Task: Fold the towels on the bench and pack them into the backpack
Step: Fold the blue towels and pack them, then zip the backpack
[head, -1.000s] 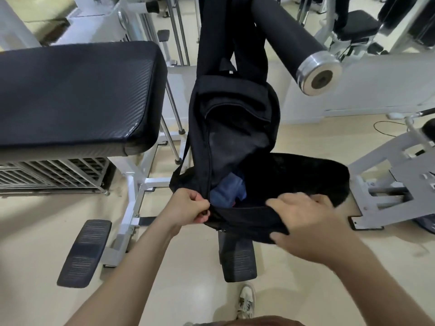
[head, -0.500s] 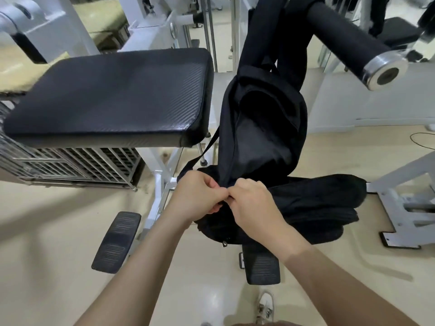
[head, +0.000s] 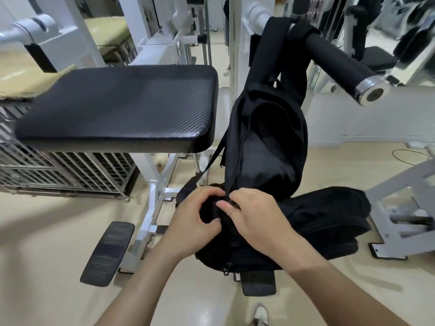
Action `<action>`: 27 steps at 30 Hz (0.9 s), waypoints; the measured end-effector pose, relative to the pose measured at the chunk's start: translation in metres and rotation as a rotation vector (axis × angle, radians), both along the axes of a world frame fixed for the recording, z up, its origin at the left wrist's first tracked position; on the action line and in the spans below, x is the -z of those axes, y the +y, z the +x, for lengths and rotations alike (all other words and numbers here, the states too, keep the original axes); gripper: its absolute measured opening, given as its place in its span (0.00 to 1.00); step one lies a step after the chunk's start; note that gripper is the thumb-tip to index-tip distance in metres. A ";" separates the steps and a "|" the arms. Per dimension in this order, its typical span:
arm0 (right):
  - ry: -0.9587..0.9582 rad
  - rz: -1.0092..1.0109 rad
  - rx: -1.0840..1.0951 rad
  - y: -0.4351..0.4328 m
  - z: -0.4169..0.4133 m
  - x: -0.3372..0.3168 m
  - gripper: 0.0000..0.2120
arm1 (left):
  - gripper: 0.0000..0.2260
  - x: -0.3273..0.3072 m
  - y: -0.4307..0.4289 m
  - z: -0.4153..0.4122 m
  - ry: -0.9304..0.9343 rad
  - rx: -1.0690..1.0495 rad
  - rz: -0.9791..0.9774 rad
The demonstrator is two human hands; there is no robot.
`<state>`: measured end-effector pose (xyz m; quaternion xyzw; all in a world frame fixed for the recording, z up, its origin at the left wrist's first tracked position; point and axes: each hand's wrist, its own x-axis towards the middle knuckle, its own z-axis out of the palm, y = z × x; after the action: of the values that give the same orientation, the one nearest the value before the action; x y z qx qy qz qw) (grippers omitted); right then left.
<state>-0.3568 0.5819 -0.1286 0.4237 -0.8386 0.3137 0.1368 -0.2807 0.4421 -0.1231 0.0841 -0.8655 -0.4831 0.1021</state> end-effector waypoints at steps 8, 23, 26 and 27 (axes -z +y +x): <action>0.002 0.036 0.092 0.026 -0.014 -0.001 0.22 | 0.06 0.011 0.012 -0.023 0.223 0.061 -0.476; 0.055 0.099 0.081 0.039 -0.060 -0.044 0.24 | 0.09 0.020 -0.016 -0.018 0.063 -0.164 -0.431; 0.173 0.102 0.031 0.024 -0.050 -0.060 0.22 | 0.11 0.003 -0.002 -0.026 0.284 -0.136 -0.425; 0.210 0.099 0.012 0.020 -0.047 -0.062 0.21 | 0.12 -0.003 0.007 -0.032 0.320 -0.092 -0.425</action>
<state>-0.4040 0.6016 -0.0664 0.4553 -0.8367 0.2252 0.2047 -0.3128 0.4487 -0.1200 0.0228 -0.9156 -0.2924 0.2749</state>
